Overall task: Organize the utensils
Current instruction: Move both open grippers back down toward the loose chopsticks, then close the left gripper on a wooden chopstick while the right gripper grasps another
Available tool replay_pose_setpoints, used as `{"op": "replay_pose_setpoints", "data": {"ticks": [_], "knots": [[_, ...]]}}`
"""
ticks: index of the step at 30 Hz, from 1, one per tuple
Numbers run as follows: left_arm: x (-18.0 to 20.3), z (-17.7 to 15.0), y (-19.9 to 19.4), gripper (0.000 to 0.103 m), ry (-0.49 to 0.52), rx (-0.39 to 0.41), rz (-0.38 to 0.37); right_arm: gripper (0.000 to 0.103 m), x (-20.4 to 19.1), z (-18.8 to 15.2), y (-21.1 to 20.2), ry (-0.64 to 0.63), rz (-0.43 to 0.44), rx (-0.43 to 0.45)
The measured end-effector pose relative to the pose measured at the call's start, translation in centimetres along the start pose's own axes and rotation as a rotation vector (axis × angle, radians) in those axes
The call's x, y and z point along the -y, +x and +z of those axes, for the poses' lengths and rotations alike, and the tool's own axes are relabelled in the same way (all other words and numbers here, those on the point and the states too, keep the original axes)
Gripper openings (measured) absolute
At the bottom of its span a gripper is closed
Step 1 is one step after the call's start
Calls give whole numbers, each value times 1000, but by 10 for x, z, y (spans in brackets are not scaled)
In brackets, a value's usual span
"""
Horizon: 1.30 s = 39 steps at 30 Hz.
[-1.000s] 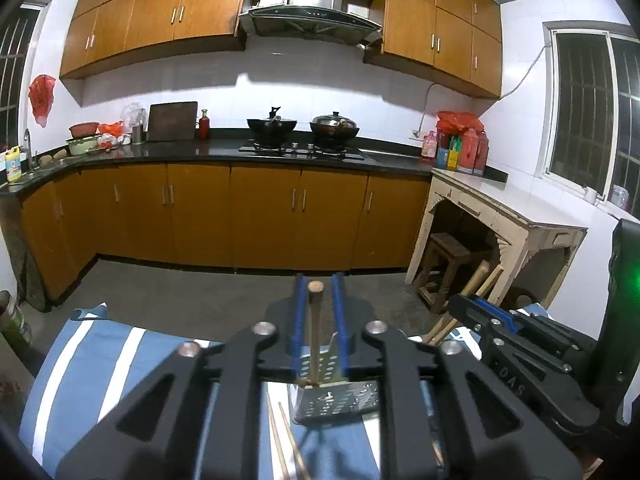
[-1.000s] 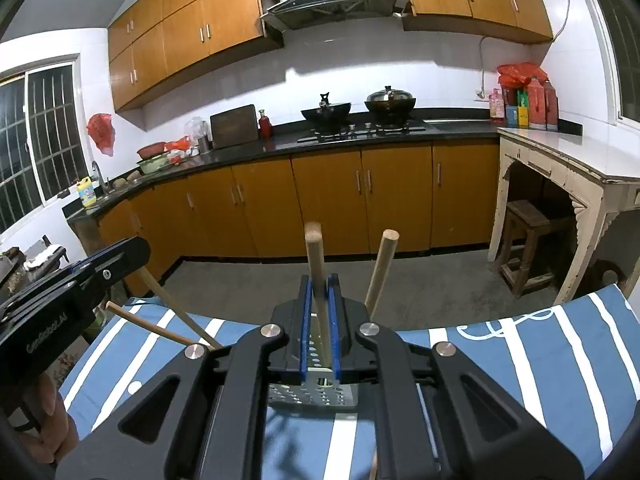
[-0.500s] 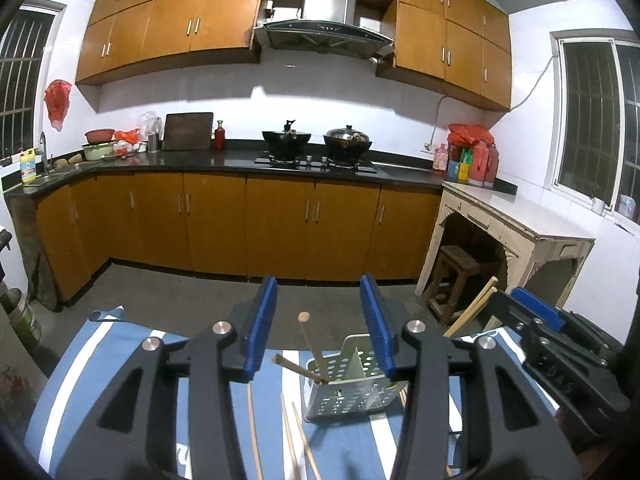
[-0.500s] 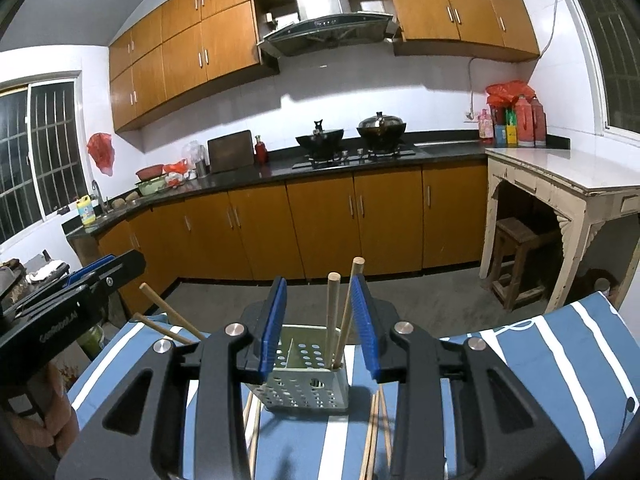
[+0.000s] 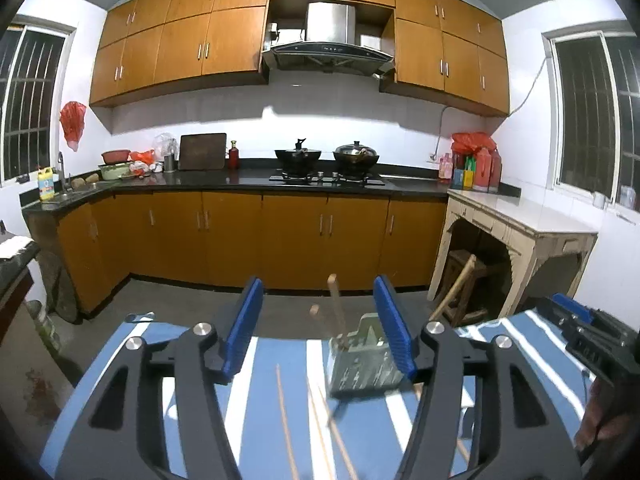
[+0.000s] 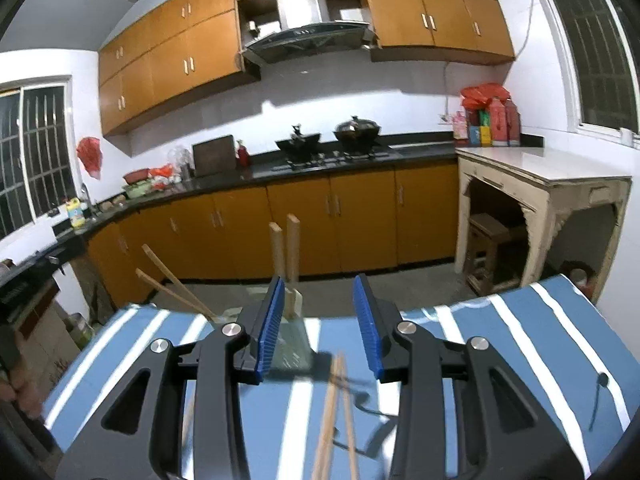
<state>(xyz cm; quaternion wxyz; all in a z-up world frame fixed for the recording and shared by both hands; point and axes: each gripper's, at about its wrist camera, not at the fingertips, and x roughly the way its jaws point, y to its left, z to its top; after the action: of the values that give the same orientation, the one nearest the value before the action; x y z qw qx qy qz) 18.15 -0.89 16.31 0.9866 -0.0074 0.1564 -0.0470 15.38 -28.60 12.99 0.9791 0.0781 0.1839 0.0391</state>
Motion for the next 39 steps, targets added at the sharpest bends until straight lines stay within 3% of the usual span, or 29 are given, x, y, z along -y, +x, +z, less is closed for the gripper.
{"op": "replay_pose_setpoints", "data": {"ticks": [8,14,23,30,39], "knots": [[-10,-49,-21,60,17,-50,44,40,45,-52,11,50,-93,-114],[-14,-88,-13,64,51,-113,88,44,63,-95,27,92,-128,-221],[-21,-145,33,65,65,-272,115,44,53,-145,46,117,-98,-362],[-32,-183,60,65,26,-393,111,44,35,-160,58,71,-71,-424],[-31,-203,73,64,5,-445,74,43,24,-178,79,-33,-120,-495]]}}
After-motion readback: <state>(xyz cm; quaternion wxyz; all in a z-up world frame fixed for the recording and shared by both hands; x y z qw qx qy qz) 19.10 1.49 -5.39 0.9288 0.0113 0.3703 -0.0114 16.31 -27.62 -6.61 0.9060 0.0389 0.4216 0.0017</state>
